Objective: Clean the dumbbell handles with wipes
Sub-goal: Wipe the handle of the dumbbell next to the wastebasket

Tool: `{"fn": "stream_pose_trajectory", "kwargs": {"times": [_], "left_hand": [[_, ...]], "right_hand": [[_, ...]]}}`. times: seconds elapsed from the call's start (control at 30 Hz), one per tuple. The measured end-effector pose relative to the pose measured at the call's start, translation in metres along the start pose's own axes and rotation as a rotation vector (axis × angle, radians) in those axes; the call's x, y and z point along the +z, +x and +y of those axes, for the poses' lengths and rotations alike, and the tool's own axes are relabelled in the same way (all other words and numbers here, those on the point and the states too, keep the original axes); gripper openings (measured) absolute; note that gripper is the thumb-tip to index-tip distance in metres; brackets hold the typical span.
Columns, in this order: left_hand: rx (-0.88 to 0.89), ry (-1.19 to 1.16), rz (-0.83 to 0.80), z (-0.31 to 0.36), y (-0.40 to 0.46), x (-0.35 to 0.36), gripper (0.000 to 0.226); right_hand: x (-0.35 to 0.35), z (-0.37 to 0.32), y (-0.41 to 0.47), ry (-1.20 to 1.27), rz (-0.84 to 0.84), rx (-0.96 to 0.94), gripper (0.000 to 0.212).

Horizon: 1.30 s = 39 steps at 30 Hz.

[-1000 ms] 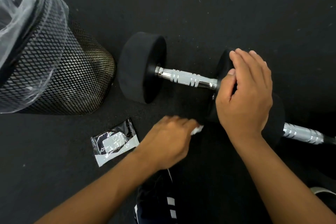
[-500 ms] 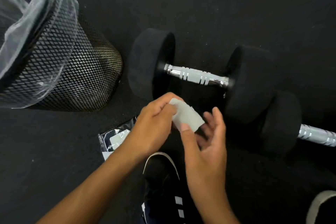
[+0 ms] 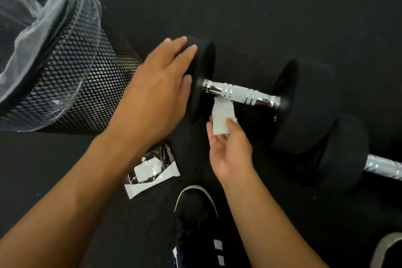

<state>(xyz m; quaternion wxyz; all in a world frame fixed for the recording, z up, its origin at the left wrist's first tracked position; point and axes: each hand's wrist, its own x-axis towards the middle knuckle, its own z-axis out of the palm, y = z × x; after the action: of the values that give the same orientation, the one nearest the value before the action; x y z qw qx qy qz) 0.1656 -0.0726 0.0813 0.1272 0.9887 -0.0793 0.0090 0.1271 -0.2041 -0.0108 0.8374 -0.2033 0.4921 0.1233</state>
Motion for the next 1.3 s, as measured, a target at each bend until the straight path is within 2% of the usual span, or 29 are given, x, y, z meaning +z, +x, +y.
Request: {"fn": "stream_pose_trajectory", "kwargs": {"times": [0.07, 0.13, 0.33, 0.5, 0.7, 0.93, 1.1, 1.3], "left_hand": [[-0.043, 0.050, -0.167, -0.003, -0.001, 0.010, 0.059], [-0.037, 0.069, -0.201, -0.004, -0.004, 0.014, 0.062], [-0.022, 0.024, -0.178, -0.008, -0.007, 0.018, 0.063], [-0.014, -0.003, -0.154, -0.008, -0.007, 0.019, 0.062], [-0.003, -0.009, -0.122, -0.008, -0.006, 0.025, 0.061], [0.022, -0.054, -0.056, -0.003, -0.016, 0.036, 0.061], [0.037, -0.070, -0.033, -0.008, -0.014, 0.038, 0.059], [0.029, -0.068, -0.018, -0.006, -0.013, 0.040, 0.059]], "right_hand": [[0.024, 0.005, 0.013, 0.049, -0.019, -0.024, 0.033], [0.044, 0.006, 0.023, 0.087, -0.030, -0.043, 0.036], [0.036, 0.011, -0.003, 0.067, -0.060, 0.004, 0.029], [0.038, 0.014, -0.006, 0.022, 0.002, -0.003, 0.023], [0.045, -0.002, 0.026, 0.233, -0.070, -0.014, 0.045], [0.016, -0.002, 0.000, 0.330, -0.115, -0.015, 0.034], [0.030, -0.015, 0.020, 0.427, -0.122, -0.032, 0.041], [0.009, -0.011, 0.000, 0.359, -0.135, 0.008, 0.036]]}}
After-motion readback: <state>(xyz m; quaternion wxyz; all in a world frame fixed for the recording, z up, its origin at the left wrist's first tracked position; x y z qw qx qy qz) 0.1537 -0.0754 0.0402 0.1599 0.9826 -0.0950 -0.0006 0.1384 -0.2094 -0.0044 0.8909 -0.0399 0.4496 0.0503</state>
